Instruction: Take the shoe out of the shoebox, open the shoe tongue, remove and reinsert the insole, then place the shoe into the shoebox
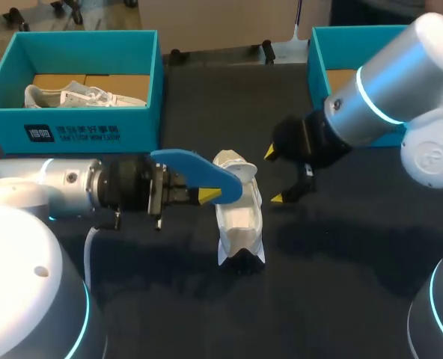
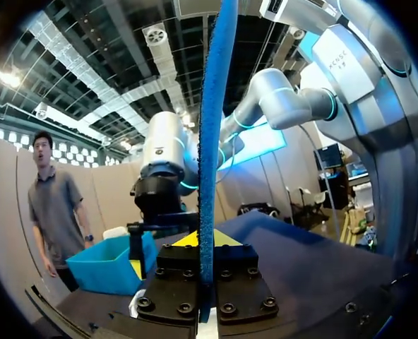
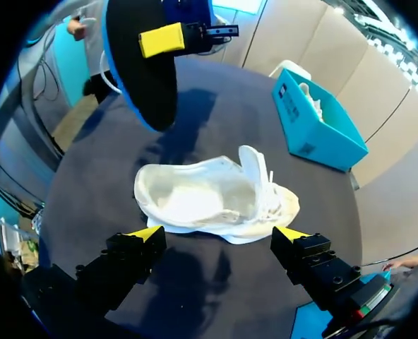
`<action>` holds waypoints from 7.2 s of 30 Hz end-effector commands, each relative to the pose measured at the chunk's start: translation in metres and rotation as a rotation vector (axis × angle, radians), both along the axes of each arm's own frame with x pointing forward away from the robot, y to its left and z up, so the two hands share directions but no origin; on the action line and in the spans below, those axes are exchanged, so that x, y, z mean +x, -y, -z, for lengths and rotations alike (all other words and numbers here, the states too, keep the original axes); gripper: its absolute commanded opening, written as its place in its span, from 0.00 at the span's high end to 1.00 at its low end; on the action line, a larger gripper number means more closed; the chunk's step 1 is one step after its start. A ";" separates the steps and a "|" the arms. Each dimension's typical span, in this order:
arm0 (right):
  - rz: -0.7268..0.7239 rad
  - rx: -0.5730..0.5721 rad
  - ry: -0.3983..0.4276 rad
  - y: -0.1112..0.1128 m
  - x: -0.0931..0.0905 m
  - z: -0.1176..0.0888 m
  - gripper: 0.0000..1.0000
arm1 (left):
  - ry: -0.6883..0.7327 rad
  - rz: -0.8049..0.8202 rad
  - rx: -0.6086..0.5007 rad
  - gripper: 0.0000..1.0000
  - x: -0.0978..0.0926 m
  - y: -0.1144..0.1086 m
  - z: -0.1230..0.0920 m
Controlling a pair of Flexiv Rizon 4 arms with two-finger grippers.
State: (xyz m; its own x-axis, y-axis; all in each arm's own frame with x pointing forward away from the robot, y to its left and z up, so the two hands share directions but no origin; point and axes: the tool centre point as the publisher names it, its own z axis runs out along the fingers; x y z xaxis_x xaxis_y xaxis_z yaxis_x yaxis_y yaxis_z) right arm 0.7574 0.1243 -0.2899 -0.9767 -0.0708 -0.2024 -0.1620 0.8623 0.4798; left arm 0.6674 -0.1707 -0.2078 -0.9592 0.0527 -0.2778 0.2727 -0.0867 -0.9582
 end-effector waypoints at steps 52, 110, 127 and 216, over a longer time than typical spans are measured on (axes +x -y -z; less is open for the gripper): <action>0.138 0.004 -0.121 -0.005 -0.010 0.031 0.00 | 0.144 -0.121 0.099 1.00 0.006 0.014 0.032; 0.138 0.004 -0.121 -0.005 -0.010 0.031 0.00 | 0.256 -0.132 0.197 1.00 0.044 0.035 0.120; 0.138 0.004 -0.121 -0.005 -0.010 0.031 0.00 | 0.256 -0.138 0.275 1.00 0.065 0.042 0.146; 0.138 0.004 -0.121 -0.005 -0.010 0.031 0.00 | 0.307 -0.154 0.425 1.00 0.033 0.025 0.131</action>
State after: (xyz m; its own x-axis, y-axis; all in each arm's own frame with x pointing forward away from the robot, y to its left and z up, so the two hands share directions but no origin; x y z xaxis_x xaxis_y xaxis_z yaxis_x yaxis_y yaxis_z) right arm 0.7481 0.1276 -0.3198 -0.9948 0.0635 -0.0802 0.0156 0.8691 0.4943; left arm 0.6972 -0.1878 -0.3313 -0.8496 0.0885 -0.5200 0.5149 0.3530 -0.7812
